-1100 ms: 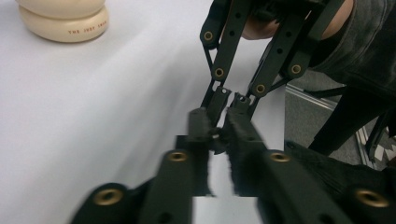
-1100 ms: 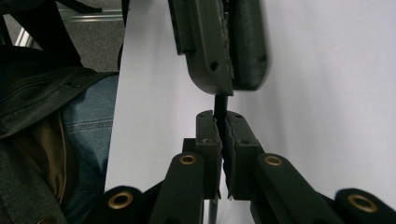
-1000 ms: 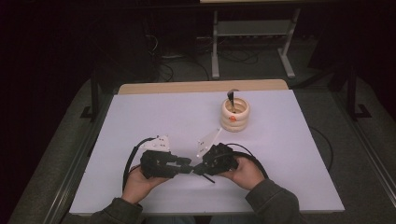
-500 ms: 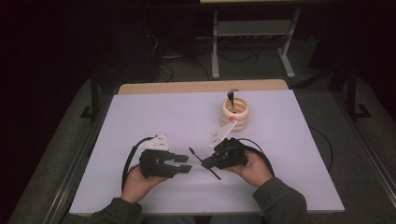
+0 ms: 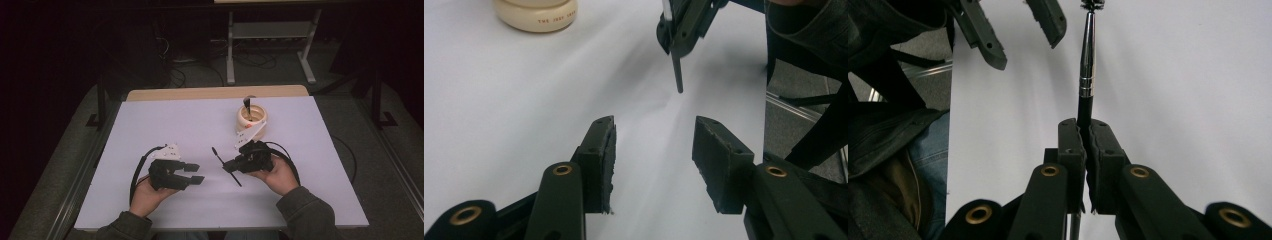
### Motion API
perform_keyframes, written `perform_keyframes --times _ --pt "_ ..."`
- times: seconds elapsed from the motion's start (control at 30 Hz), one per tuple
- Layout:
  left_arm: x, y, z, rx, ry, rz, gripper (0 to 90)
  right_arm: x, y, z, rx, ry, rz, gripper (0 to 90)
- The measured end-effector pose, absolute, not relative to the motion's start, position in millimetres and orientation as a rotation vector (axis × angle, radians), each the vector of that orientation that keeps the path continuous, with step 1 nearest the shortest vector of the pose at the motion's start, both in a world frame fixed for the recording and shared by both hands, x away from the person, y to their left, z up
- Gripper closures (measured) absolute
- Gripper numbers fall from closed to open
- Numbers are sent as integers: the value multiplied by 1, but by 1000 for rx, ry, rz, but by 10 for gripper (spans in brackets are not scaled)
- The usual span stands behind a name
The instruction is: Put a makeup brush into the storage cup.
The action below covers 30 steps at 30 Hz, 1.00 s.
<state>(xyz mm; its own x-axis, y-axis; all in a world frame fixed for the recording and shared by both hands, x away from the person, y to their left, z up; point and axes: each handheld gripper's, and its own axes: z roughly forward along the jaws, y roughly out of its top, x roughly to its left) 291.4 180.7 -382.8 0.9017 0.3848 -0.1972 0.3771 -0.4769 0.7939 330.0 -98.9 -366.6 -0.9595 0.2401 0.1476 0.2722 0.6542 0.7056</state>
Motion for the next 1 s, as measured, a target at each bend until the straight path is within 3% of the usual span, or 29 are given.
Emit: perform_keyframes --times 1.0 --pt "295 189 -384 2109 590 51 469 355 -138 -338 -637 -2804 -1283 847"
